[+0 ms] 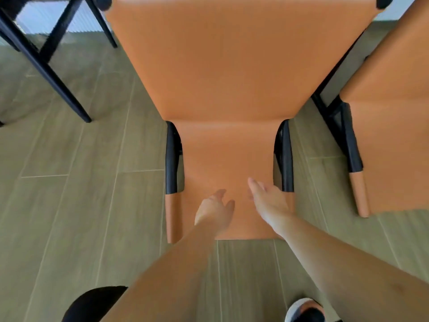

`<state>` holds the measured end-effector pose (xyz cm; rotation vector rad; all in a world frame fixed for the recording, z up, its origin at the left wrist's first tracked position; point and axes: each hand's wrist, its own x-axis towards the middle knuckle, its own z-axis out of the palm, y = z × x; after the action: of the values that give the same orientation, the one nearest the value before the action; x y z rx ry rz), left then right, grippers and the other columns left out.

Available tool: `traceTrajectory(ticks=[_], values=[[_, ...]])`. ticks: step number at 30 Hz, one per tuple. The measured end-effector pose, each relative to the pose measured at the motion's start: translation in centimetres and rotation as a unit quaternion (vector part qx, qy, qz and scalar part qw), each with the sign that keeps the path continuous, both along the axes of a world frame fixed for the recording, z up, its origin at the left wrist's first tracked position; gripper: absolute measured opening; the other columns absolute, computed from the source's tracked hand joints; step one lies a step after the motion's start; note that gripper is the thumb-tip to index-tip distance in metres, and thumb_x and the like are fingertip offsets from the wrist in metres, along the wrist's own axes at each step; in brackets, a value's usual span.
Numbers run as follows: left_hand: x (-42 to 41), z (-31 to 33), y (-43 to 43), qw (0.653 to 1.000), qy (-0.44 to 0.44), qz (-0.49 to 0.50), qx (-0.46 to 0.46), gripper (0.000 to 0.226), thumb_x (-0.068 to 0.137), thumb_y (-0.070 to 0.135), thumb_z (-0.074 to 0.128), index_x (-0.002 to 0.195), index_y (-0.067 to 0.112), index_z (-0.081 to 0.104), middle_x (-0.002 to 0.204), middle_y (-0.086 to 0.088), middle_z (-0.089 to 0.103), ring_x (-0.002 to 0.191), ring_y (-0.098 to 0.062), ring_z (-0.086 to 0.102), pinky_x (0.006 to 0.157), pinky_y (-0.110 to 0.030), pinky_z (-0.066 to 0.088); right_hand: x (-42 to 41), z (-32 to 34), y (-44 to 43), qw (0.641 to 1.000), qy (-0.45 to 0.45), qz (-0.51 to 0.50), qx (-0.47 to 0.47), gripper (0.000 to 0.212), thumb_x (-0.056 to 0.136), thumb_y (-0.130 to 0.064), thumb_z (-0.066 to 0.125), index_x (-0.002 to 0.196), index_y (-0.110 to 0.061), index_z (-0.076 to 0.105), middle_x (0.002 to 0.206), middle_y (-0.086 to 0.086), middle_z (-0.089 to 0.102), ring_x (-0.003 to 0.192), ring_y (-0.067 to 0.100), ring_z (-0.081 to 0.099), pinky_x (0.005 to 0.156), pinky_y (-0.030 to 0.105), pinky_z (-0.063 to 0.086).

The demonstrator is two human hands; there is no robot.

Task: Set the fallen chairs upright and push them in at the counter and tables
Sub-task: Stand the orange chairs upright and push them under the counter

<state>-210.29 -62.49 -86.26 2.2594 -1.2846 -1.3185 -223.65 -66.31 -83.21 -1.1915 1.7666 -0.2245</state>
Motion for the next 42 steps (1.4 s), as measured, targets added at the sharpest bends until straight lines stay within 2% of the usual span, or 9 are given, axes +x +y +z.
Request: traceTrajectory(ticks=[3,6,9,13,17,24,33,38,42], values=[[-0.2,-6.0,0.3,0.996,-0.040,-0.084,-0.014,0.049,0.094,0.036,0.045,0.141,0.025,0.039,0.135,-0.004,0.053,0.117,-0.024,0.053,0.093,-0.039,0.047,0.0,-5.8,-0.1,0.998,0.012,0.052,-0.037,0.043,0.096,-0.052,0.032,0.068,-0.026,0.052,0.074,-0.006,0.056,0.077,0.019,0.055,0.066,0.031,0.036],[0.5,-10.6,1.0,0.956,-0.152,-0.247,-0.040,0.050,0.091,0.039,0.047,0.138,0.025,0.039,0.137,-0.002,0.047,0.124,-0.026,0.042,0.097,-0.040,0.039,0.3,-10.7,0.1,0.995,0.002,0.076,-0.057,0.038,0.097,-0.049,0.036,0.109,-0.023,0.061,0.103,-0.008,0.063,0.105,0.020,0.056,0.084,0.030,0.038],[1.2,-14.2,1.7,0.902,-0.242,-0.346,-0.085,0.059,0.086,0.047,0.055,0.137,0.025,0.038,0.143,0.000,0.036,0.133,-0.025,0.026,0.101,-0.044,0.030,0.5,-14.7,0.9,0.985,0.070,0.140,-0.074,0.053,0.094,-0.048,0.045,0.140,-0.022,0.042,0.139,-0.005,0.051,0.126,0.017,0.047,0.102,0.033,0.039],[1.2,-18.1,2.7,0.872,-0.288,-0.380,-0.109,0.092,0.075,0.055,0.067,0.147,0.024,0.018,0.156,-0.002,0.011,0.140,-0.028,0.008,0.108,-0.048,0.023,0.5,-18.6,2.8,0.938,0.166,0.272,-0.136,0.064,0.091,-0.039,0.052,0.147,-0.025,0.025,0.154,-0.005,0.028,0.137,0.017,0.033,0.105,0.038,0.039],[1.2,-20.6,3.4,0.855,-0.306,-0.399,-0.124,0.114,0.069,0.054,0.075,0.149,0.022,0.001,0.158,-0.003,-0.004,0.143,-0.026,-0.005,0.111,-0.049,0.015,0.1,-21.2,4.5,0.897,0.200,0.364,-0.152,0.080,0.087,-0.038,0.059,0.150,-0.023,0.012,0.159,-0.006,0.009,0.145,0.013,0.007,0.111,0.040,0.024],[1.2,-22.4,3.4,0.860,-0.313,-0.380,-0.137,0.111,0.066,0.053,0.078,0.148,0.023,0.008,0.157,-0.002,0.007,0.143,-0.024,0.003,0.112,-0.049,0.017,-0.2,-23.7,5.2,0.850,0.252,0.422,-0.190,0.112,0.070,-0.061,0.069,0.150,-0.025,0.001,0.160,0.000,-0.004,0.145,0.023,-0.005,0.115,0.046,0.014],[0.9,-22.3,3.6,0.822,-0.331,-0.435,-0.162,0.095,0.077,0.044,0.072,0.147,0.015,0.015,0.156,-0.005,0.012,0.140,-0.028,0.010,0.104,-0.062,0.026,-1.7,-25.0,5.5,0.790,0.300,0.486,-0.225,0.110,0.073,-0.061,0.066,0.151,-0.017,0.002,0.160,0.007,0.002,0.145,0.030,0.005,0.116,0.050,0.015],[0.2,-22.4,4.0,0.805,-0.321,-0.479,-0.143,0.097,0.079,0.035,0.071,0.148,0.010,0.008,0.157,-0.010,0.003,0.141,-0.039,0.002,0.101,-0.071,0.021,-2.4,-25.2,5.6,0.770,0.322,0.498,-0.237,0.100,0.078,-0.054,0.063,0.152,-0.012,0.010,0.159,0.010,0.009,0.145,0.030,0.011,0.115,0.051,0.019],[-0.1,-22.6,4.5,0.803,-0.300,-0.499,-0.130,0.089,0.086,0.027,0.065,0.149,0.011,0.003,0.158,-0.011,-0.002,0.141,-0.045,-0.007,0.101,-0.074,0.017,-2.3,-25.5,6.0,0.778,0.357,0.475,-0.201,0.100,0.081,-0.031,0.067,0.151,-0.017,-0.004,0.159,0.011,-0.006,0.144,0.034,-0.001,0.114,0.055,0.015]])
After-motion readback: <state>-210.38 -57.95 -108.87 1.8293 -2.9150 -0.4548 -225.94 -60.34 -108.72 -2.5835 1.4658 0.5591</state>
